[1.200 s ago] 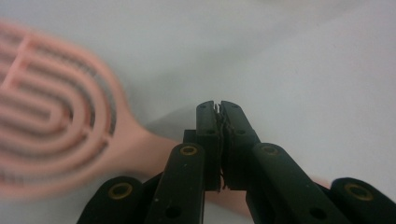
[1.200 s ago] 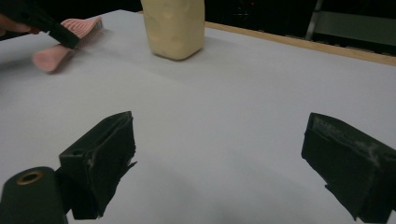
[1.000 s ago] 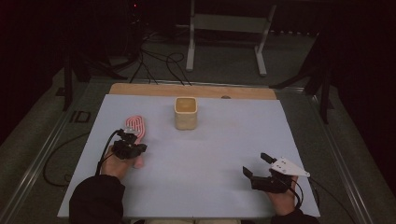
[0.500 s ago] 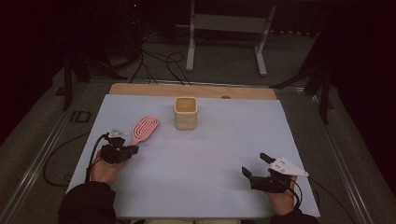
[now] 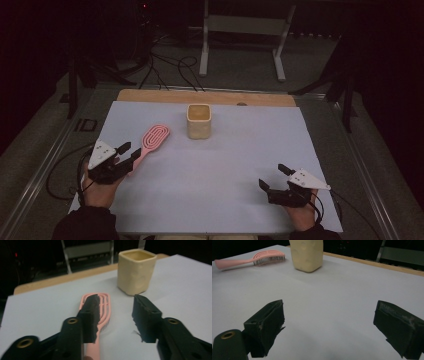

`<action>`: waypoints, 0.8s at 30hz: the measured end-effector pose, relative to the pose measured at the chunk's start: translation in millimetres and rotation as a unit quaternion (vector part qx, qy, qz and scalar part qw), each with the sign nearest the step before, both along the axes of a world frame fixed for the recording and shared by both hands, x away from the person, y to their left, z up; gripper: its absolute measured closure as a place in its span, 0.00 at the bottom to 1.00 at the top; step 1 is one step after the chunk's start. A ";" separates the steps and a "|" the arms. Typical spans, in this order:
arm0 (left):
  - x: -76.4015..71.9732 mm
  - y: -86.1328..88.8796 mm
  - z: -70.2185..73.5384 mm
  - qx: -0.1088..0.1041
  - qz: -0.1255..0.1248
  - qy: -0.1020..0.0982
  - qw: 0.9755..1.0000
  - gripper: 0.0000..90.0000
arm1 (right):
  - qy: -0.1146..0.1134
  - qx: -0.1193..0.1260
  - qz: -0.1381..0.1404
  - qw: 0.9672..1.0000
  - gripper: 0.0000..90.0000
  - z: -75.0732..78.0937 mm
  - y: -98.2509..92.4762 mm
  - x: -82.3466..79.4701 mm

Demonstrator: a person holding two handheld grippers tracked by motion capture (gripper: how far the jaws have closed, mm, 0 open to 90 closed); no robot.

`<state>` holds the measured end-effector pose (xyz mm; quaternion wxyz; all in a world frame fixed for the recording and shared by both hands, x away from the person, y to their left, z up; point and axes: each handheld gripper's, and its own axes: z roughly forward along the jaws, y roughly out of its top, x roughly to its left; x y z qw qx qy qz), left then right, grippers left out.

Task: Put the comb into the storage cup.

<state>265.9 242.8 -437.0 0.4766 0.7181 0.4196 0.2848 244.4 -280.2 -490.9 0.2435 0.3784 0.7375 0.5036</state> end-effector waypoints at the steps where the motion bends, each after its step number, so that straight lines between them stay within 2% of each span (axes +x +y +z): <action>1: -3.2 1.2 -1.0 -0.006 0.001 -0.004 1.000 0.54 | -0.001 -0.003 0.000 1.000 0.11 0.1 0.9 -0.4; 2: -3.2 1.2 -1.0 -0.006 0.001 -0.004 1.000 0.47 | 0.000 -0.005 0.001 1.000 0.11 0.4 1.3 -0.8; 4: -16.3 6.4 -9.0 -0.014 0.007 -0.019 1.000 0.37 | -0.003 -0.006 0.004 1.000 0.11 1.0 2.7 -1.8; 6: -19.5 7.2 -11.7 -0.014 0.011 -0.024 1.000 0.29 | -0.004 -0.004 0.005 1.000 0.11 1.4 3.6 -2.2; 7: -26.5 10.1 -18.9 -0.014 0.018 -0.028 0.999 0.24 | -0.004 -0.001 0.008 1.000 0.11 1.5 4.6 -2.4; 12: -34.5 19.5 -27.3 -0.020 0.017 -0.028 0.999 0.02 | -0.002 0.003 0.019 1.000 0.11 0.4 10.2 -1.9; 13: -34.5 19.5 -27.3 -0.020 0.017 -0.028 0.999 0.02 | -0.004 0.000 0.022 1.000 0.11 0.3 11.2 -1.9; 15: -39.0 24.7 -36.4 -0.013 0.028 -0.022 0.999 0.00 | -0.008 -0.002 0.028 1.000 0.11 0.3 14.8 -1.9; 19: -39.2 24.9 -43.3 -0.006 0.025 -0.016 1.000 0.00 | -0.008 0.006 0.026 1.000 0.11 0.6 15.0 -0.8; 24: -39.6 23.0 -48.0 -0.007 0.019 -0.012 1.000 0.00 | -0.010 0.016 0.021 1.000 0.11 0.3 14.8 1.0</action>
